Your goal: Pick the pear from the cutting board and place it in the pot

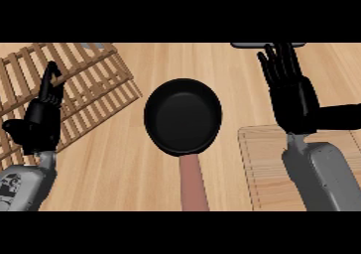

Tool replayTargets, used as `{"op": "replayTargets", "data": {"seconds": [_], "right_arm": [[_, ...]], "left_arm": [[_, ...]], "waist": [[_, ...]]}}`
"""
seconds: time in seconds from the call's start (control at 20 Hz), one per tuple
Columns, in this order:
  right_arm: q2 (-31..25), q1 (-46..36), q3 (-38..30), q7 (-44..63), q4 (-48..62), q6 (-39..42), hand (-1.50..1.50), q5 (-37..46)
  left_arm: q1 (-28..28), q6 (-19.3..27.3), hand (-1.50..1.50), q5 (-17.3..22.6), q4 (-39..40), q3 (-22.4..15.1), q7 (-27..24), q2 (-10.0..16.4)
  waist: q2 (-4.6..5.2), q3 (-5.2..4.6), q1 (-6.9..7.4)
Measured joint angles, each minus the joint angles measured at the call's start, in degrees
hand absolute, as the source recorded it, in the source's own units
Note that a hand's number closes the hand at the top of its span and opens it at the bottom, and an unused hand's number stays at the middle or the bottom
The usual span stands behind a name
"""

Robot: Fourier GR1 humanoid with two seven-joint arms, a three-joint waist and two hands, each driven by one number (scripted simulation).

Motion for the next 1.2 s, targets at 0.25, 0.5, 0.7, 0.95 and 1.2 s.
{"op": "replayTargets", "data": {"seconds": [0.25,0.5,0.7,0.95,1.2], "right_arm": [[-2.01,1.96,7.53,9.12,3.24,14.58,-1.50,-5.94],[-12.96,1.11,14.84,8.50,3.67,28.65,-1.50,2.12],[-23.60,3.66,11.39,-3.23,5.68,41.98,-1.50,3.71],[-34.92,0.83,6.90,-13.10,10.16,52.93,-1.50,9.20],[-42.68,-4.83,7.22,-15.28,11.99,54.83,-1.50,17.31]], "left_arm": [[-0.11,-2.44,0.00,1.59,-1.15,-4.44,1.90,-3.49],[1.25,-4.82,0.00,5.37,-0.78,-5.68,5.83,-5.59],[2.70,-6.10,0.00,7.92,-2.70,-5.37,9.60,-5.31],[3.37,-6.34,0.00,8.77,-4.74,-5.85,12.45,-5.53],[4.45,-7.14,0.00,9.02,-6.60,-6.28,13.39,-5.24]], "waist": [[0.11,-0.71,2.05],[-0.41,-1.10,2.55],[-0.56,-0.86,1.53],[-0.51,-0.83,1.93],[-0.33,-0.87,3.08]]}}
